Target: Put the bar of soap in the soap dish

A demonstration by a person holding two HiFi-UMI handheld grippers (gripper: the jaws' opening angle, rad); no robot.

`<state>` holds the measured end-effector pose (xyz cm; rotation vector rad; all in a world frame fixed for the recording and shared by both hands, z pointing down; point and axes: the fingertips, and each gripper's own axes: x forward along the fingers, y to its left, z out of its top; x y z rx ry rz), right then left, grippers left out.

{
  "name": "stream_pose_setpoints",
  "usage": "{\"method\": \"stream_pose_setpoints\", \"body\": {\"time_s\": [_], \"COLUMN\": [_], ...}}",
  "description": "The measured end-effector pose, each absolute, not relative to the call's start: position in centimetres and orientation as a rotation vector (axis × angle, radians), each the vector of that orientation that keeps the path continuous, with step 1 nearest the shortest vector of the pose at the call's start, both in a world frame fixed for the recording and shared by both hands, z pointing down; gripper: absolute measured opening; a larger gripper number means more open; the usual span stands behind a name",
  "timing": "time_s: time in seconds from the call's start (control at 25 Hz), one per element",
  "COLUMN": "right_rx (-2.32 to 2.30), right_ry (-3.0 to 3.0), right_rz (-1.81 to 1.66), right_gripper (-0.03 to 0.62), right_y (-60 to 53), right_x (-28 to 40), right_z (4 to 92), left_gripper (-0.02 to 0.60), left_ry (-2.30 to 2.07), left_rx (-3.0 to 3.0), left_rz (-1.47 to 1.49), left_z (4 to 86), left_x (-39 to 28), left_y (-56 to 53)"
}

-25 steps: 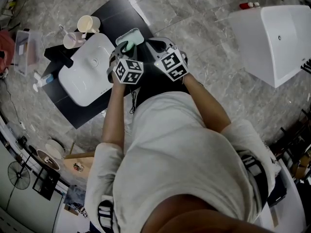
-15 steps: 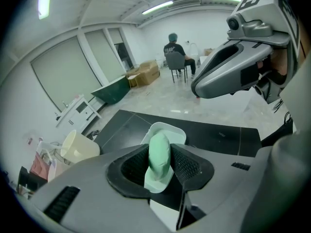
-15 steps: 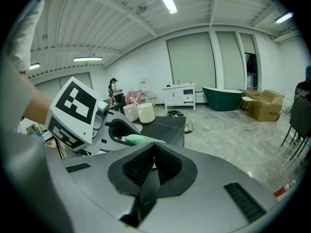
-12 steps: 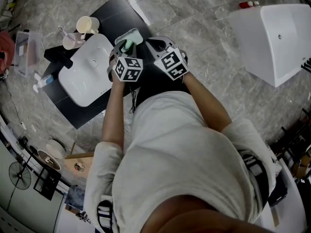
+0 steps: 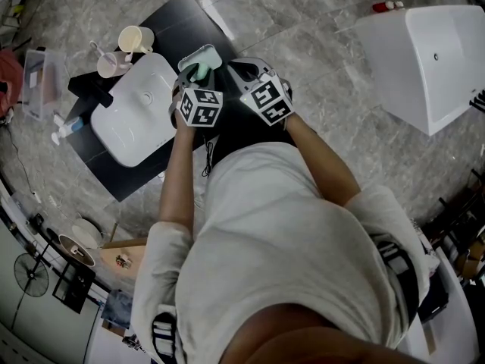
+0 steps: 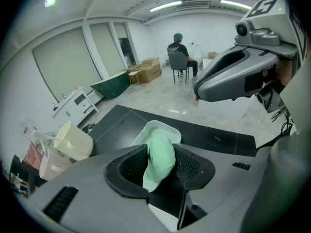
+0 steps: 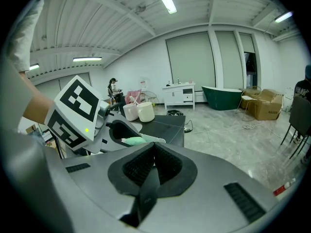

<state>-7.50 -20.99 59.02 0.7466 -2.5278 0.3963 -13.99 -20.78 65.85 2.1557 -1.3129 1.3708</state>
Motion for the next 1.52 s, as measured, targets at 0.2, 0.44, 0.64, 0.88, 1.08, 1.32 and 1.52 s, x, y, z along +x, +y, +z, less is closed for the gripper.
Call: {"method": "stream_pose_setpoints", "body": {"time_s": [0.2,0.44,0.64,0.88,1.08,1.32,1.52], "right_rx": [0.754,0.772,0.777,0.775,0.764,0.751,0.778], "right_ry": [-2.524,-2.519,-2.517,-2.519,-2.522,-2.53,-2.517], "right_rz": [0.403,0.414,0.421,0.423,0.426,0.428,0.444], "right_gripper": [-0.006,-0.006,-0.006,-0.006,-0.006,-0.006,-0.006], "right_y": [-20.9,-21.0,-20.9,-21.1,-21.2,-21.2,-21.9], "right_x": [-7.1,-6.6,-6.3,-6.2,-6.6,-7.1,-6.4], "right_z": [59.0,59.2,59.4,59.3,59.4,59.4,59.8], "left_gripper": [0.161,0.164,0.173,0.175,0.149,0.147,0.153], "left_ry": [-1.321,-1.339,-1.341,-1.377,-1.402,-1.422,-1.445], "left_rx": [2.132,2.088,2.089,2.083,2.075,2.049,2.028], "left_rz": [1.353,1.315,1.331,1.313,1.366,1.482,1.455], "left_z": [65.8,65.9,66.1,65.8,65.5,65.9,66.4], "left_x": [-13.7,-13.8,-13.6,-13.9,-15.1,-15.6,-15.3], "left_y": [-20.9,-21.6,-22.0,-22.3,-22.1,-22.2,-23.1]}}
